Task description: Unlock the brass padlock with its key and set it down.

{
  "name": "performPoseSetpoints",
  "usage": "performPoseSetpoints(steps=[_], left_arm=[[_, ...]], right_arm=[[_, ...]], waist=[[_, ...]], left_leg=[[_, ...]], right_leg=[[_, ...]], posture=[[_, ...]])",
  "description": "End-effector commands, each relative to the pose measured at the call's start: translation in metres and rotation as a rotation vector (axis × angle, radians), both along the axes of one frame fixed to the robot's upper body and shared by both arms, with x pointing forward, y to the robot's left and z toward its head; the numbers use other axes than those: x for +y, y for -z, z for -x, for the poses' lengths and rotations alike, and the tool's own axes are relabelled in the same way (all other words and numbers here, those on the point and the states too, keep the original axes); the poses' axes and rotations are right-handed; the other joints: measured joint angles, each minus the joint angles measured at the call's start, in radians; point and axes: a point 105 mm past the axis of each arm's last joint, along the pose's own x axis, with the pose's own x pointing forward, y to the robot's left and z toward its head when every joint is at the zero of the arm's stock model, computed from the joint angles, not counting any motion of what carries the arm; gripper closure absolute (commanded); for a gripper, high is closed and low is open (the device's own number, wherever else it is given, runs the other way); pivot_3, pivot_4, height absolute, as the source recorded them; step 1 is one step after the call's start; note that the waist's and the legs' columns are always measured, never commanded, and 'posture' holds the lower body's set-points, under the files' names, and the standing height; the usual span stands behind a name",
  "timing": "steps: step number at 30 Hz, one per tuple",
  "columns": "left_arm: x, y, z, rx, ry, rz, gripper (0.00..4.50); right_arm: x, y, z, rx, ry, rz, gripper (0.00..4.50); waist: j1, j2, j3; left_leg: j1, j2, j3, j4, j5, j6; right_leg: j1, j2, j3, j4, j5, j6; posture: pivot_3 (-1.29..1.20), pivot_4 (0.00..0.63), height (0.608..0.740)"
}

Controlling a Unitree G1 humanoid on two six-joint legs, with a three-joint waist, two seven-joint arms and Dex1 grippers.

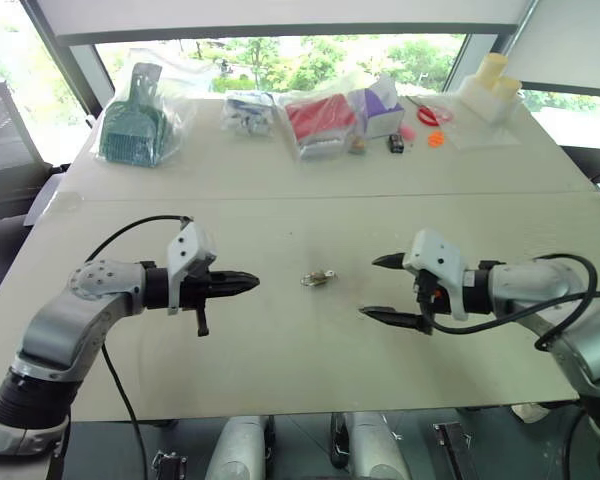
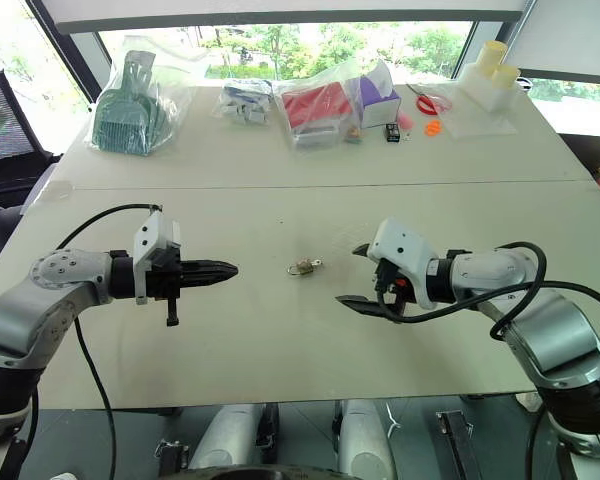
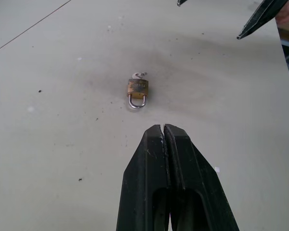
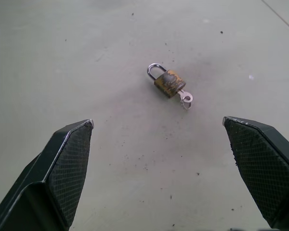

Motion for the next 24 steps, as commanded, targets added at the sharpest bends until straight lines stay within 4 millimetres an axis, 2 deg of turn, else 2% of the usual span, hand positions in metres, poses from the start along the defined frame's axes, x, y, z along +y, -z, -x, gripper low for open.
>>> performPoseSetpoints(steps=[1,13,24], left_arm=[[0.002,-0.012,0.004,-0.052,0.002,0.008,4.5],[-0.007,-0.01,0.006,-0.077,-0.016,0.005,4.5],[-0.017,0.003,0.005,-0.085,-0.015,0.008,4.5]], right_arm=[[0.004,-0.007,0.0,-0.034,-0.024,-0.007,0.02],[0.008,-0.01,-0.005,-0.049,-0.031,-0.012,0.02],[0.005,-0.012,-0.007,-0.066,-0.02,0.003,0.02]], waist=[[0.0,0.0,0.0],[0.0,0.0,0.0],[0.0,0.0,0.0]], left_leg=[[0.0,0.0,0.0,0.0,0.0,0.0],[0.0,0.0,0.0,0.0,0.0,0.0],[0.0,0.0,0.0,0.0,0.0,0.0]], right_leg=[[0.0,0.0,0.0,0.0,0.0,0.0],[0.0,0.0,0.0,0.0,0.0,0.0],[0.0,0.0,0.0,0.0,0.0,0.0]], posture=[[0.0,0.15,0.74],[0.0,0.15,0.74],[0.0,0.15,0.74]])
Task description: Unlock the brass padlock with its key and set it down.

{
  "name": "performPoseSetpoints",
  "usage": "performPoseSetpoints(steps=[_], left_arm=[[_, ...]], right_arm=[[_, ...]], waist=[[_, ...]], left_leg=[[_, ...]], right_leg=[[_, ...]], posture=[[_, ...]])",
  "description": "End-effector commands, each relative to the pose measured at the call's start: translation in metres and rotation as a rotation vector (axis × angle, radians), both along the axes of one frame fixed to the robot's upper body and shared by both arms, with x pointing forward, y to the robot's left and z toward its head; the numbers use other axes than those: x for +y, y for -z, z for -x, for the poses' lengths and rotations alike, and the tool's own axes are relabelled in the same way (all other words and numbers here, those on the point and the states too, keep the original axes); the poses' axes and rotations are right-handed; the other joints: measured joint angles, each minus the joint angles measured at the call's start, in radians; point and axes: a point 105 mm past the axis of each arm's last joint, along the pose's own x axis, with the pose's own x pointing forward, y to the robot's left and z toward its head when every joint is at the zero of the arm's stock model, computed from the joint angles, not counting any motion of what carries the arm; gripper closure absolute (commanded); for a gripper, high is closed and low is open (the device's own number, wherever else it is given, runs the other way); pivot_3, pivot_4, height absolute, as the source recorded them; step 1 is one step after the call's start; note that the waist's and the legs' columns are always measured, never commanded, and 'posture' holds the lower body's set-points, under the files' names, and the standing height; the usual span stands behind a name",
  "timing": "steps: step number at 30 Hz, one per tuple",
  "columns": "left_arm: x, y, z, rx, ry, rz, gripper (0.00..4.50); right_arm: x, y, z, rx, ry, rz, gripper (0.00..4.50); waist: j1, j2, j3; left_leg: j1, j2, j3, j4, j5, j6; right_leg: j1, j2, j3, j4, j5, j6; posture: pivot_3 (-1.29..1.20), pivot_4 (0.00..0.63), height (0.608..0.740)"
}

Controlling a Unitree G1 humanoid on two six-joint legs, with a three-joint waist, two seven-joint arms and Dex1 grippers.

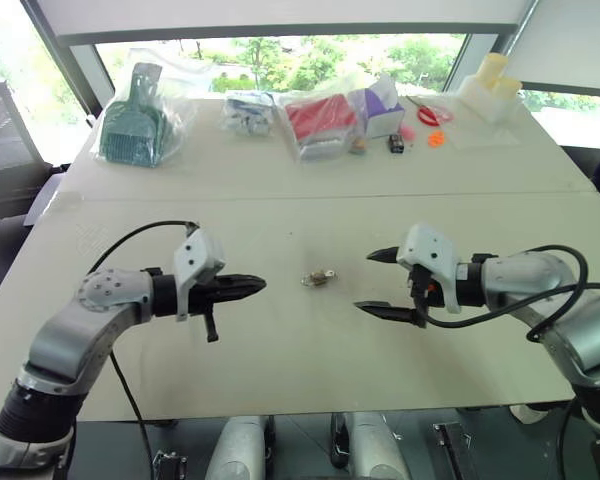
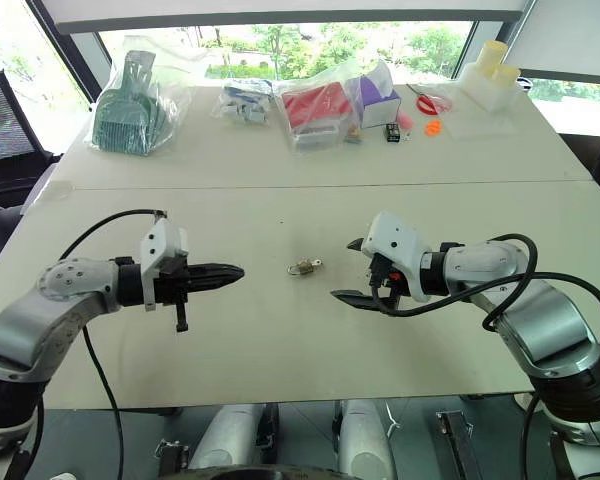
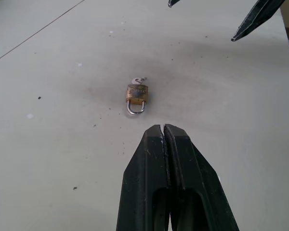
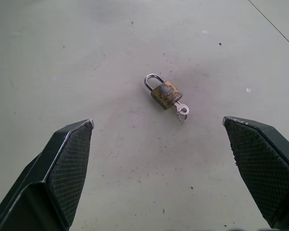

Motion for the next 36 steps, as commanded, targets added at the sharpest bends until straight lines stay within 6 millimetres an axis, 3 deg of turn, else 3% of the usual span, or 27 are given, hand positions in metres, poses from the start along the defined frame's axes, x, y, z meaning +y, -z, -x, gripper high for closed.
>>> performPoseSetpoints(steps=[1,7,17,18,23,36], left_arm=[[-0.005,-0.001,0.002,-0.037,0.018,-0.001,4.5],[-0.016,0.008,-0.005,-0.077,0.021,-0.005,4.5],[-0.052,0.03,-0.031,-0.177,0.0,0.008,0.17],[-0.054,0.033,-0.034,-0.181,-0.003,0.006,0.04],[-0.072,0.053,-0.046,-0.18,-0.007,-0.005,0.04],[-0.078,0.079,-0.068,-0.178,-0.025,-0.033,0.04]], right_arm=[[0.001,-0.01,-0.001,-0.05,-0.009,0.0,0.02],[-0.001,-0.011,-0.001,-0.062,0.009,0.001,0.02],[-0.002,-0.012,-0.002,-0.081,0.038,-0.004,0.0],[-0.002,-0.012,-0.002,-0.082,0.041,-0.004,0.0],[-0.005,-0.01,-0.002,-0.095,0.064,0.003,0.0],[-0.003,-0.01,0.002,-0.103,0.088,-0.004,0.0]], waist=[[0.0,0.0,0.0],[0.001,0.0,0.0],[0.001,0.0,0.0],[0.001,0.0,0.0],[0.005,0.0,0.0],[0.021,0.0,-0.001]], left_leg=[[0.0,0.0,0.0,0.0,0.0,0.0],[0.0,0.0,0.0,0.0,0.0,0.0],[0.0,-0.003,0.0,0.0,0.0,0.0],[0.0,-0.003,0.0,0.0,0.0,0.0],[0.0,-0.003,0.0,0.001,0.0,0.0],[0.002,-0.002,-0.001,0.001,0.0,0.0]], right_leg=[[0.0,0.0,0.0,0.0,0.0,0.0],[0.0,0.0,0.0,0.0,0.0,0.0],[0.001,0.0,0.0,0.0,0.001,0.002],[0.001,0.0,0.0,0.0,0.002,0.003],[0.001,0.0,0.0,0.0,0.002,0.003],[0.003,-0.001,0.0,0.001,0.002,0.003]], posture=[[0.0,0.15,0.74],[0.0,0.15,0.74],[0.0,0.15,0.74],[0.0,0.15,0.74],[0.0,0.15,0.74],[0.0,0.15,0.74]])
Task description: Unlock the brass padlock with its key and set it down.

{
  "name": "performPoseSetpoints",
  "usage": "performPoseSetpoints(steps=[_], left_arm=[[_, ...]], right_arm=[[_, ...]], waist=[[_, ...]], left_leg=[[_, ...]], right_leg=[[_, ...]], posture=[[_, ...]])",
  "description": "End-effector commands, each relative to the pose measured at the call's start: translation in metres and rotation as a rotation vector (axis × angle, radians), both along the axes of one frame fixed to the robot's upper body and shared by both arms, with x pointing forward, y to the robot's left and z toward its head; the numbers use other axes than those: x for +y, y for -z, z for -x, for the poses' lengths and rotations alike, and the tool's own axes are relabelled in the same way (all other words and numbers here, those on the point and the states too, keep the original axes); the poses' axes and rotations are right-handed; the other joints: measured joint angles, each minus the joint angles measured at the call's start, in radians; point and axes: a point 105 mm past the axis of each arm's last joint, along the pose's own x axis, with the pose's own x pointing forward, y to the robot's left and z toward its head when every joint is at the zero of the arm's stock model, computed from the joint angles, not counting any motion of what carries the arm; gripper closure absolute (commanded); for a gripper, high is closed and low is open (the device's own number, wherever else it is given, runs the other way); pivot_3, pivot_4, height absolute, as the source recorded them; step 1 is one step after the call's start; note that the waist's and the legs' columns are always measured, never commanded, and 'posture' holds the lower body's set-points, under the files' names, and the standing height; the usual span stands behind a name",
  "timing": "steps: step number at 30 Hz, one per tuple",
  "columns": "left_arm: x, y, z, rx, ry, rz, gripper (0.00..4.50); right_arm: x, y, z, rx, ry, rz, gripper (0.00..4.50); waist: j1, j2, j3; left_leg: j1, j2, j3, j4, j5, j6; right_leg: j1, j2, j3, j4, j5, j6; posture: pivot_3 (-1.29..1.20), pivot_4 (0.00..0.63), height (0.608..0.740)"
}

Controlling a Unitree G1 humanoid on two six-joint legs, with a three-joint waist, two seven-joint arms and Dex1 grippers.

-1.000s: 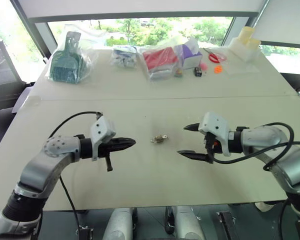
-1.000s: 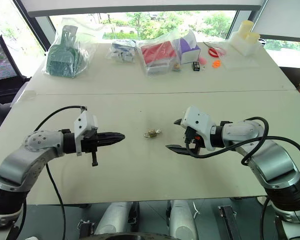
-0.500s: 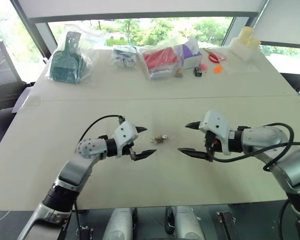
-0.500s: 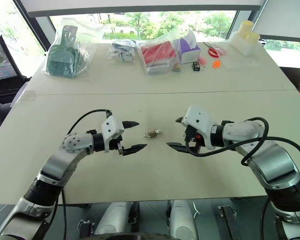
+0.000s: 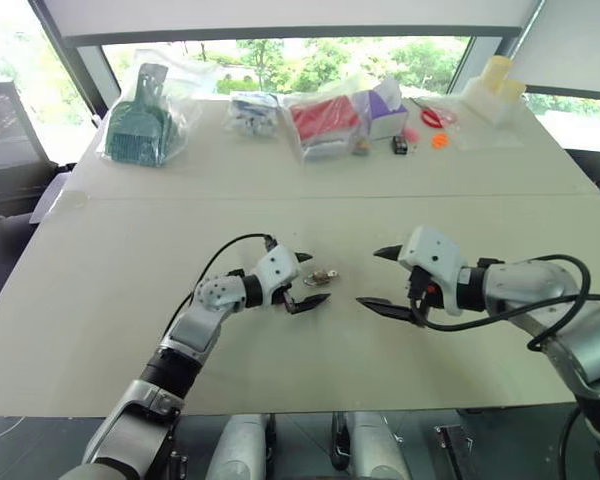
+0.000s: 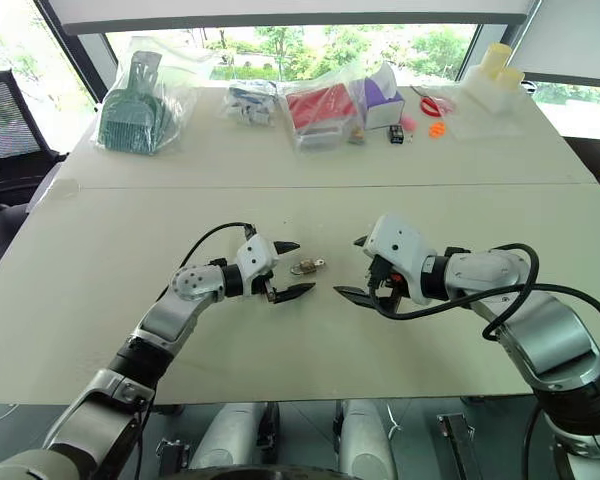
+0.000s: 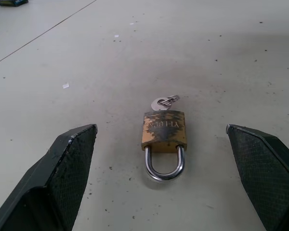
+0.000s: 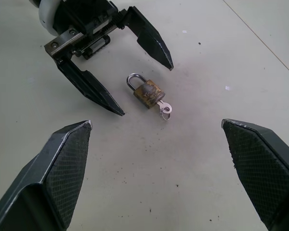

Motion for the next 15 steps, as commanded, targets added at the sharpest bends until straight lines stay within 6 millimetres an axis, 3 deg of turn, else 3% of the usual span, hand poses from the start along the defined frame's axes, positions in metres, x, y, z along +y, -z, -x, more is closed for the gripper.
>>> performPoseSetpoints(steps=[1,4,12,14,15], left_arm=[[0.0056,0.0116,-0.0056,0.003,-0.027,-0.053,0.04],[0.0067,0.0135,-0.008,0.001,-0.031,-0.068,0.04],[0.0078,0.0176,-0.0092,0.007,-0.016,-0.099,3.54],[0.0104,0.0167,-0.0096,0.0,-0.017,-0.109,4.33],[0.0131,0.0147,-0.01,0.001,-0.023,-0.107,4.45]], right_arm=[[0.0013,-0.0118,0.0018,-0.056,-0.002,-0.009,0.0],[0.0012,-0.012,0.0018,-0.058,0.002,-0.01,0.0],[0.0026,-0.0126,-0.0009,-0.065,0.003,-0.011,0.0],[0.0034,-0.013,-0.0016,-0.068,0.001,-0.011,0.0],[0.0039,-0.0133,-0.0016,-0.069,-0.001,-0.011,0.0]], waist=[[0.006,0.0,0.0],[0.008,0.0,0.0],[0.008,0.0,0.0],[0.01,0.0,-0.001],[0.009,0.0,-0.001]], left_leg=[[0.0,0.0,0.0,0.0,0.0,0.0],[0.002,0.0,0.0,0.0,0.0,0.0],[0.004,0.001,0.0,0.0,0.0,0.0],[0.005,0.001,0.0,0.0,0.0,0.0],[0.006,0.001,0.0,0.0,0.0,0.0]], right_leg=[[0.0,0.0,0.0,0.0,0.0,-0.001],[0.001,0.0,0.0,0.0,-0.001,-0.002],[0.004,0.0,0.0,0.0,-0.001,-0.003],[0.004,0.0,0.0,0.0,-0.001,-0.003],[0.006,0.0,0.0,-0.001,-0.001,-0.003]], posture=[[0.0,0.15,0.74],[0.0,0.15,0.74],[0.0,0.15,0.74],[0.0,0.15,0.74],[0.0,0.15,0.74]])
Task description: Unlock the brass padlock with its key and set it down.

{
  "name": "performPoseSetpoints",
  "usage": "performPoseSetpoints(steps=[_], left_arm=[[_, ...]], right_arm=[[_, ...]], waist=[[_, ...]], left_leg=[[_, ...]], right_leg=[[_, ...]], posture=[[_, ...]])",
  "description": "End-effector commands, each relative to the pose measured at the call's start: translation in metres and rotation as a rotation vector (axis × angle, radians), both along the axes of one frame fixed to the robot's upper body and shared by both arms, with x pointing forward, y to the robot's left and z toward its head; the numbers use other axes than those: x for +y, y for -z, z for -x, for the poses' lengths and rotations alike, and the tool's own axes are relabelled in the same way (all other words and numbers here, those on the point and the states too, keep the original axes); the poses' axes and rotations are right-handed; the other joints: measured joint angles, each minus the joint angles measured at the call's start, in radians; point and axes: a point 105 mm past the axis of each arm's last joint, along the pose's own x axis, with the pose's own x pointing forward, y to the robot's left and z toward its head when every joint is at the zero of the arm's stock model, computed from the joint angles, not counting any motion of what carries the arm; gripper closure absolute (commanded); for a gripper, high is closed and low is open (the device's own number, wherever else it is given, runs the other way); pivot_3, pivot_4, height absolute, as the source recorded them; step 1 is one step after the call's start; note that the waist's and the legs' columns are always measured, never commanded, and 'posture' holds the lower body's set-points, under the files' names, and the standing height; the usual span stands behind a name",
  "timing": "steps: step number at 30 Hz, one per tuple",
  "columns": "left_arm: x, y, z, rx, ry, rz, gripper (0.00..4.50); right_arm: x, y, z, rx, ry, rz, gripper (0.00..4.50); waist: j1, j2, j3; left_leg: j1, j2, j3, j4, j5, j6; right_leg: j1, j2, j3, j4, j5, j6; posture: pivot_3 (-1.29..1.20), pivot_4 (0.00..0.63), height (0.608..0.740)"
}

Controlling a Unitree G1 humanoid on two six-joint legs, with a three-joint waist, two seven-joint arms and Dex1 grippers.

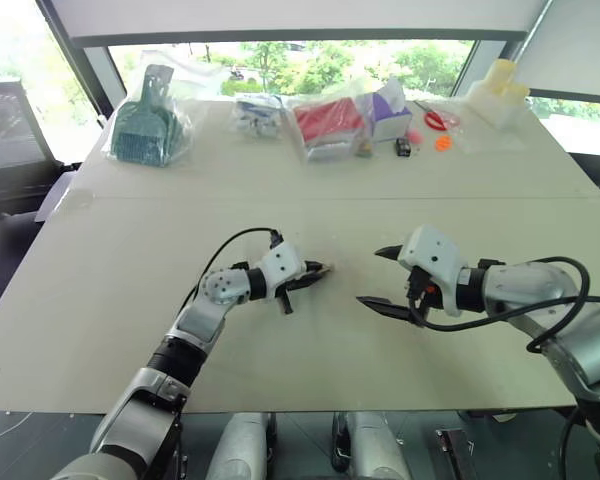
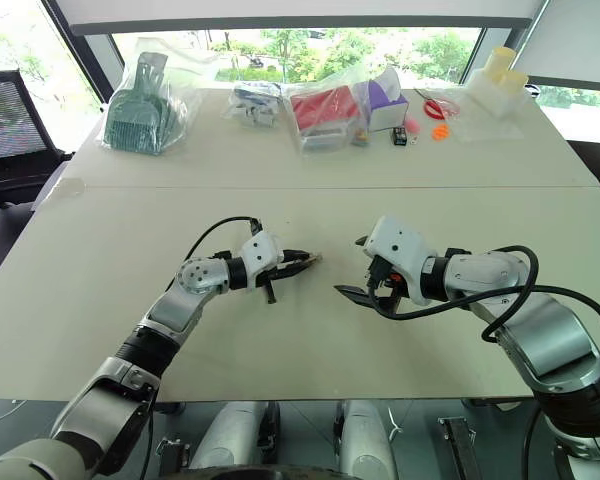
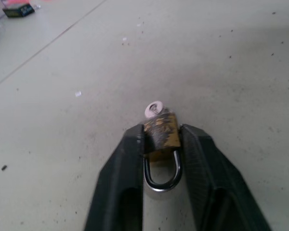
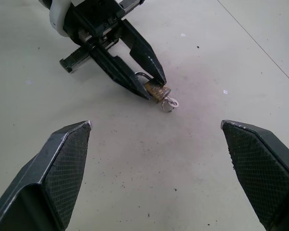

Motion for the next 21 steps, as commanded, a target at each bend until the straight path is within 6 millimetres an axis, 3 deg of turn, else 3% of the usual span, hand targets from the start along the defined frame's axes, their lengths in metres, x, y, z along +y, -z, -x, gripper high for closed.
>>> performPoseSetpoints(steps=[1,9,17,21], left_arm=[[0.019,0.018,0.0,0.077,-0.043,-0.071,4.45],[0.048,-0.022,0.017,0.121,0.086,-0.056,4.45],[0.059,-0.023,0.012,0.16,0.064,-0.053,4.45],[0.049,-0.021,0.008,0.153,0.069,-0.02,2.81]], right_arm=[[0.005,-0.013,0.0,-0.059,-0.019,-0.01,0.0],[0.016,-0.013,-0.003,-0.085,-0.048,-0.015,0.0],[0.021,-0.012,-0.007,-0.097,-0.059,-0.024,0.0],[0.022,-0.013,-0.007,-0.103,-0.06,-0.026,0.0]], waist=[[-0.002,0.0,0.0],[-0.011,0.001,0.001],[-0.001,0.001,0.0],[-0.002,0.001,0.001]], left_leg=[[0.002,0.0,0.0,0.0,0.0,0.0],[0.002,0.004,0.002,-0.003,0.0,0.0],[-0.007,0.002,0.002,0.0,0.0,0.0],[-0.007,0.002,0.002,0.0,0.0,0.0]], right_leg=[[0.001,0.0,0.0,0.0,0.0,0.0],[-0.002,0.002,0.0,0.0,0.0,-0.001],[-0.006,0.001,0.0,-0.001,0.0,0.0],[-0.007,0.001,0.0,-0.001,0.0,0.0]], posture=[[0.0,0.15,0.74],[0.0,0.15,0.74],[0.0,0.15,0.74],[0.0,0.15,0.74]])
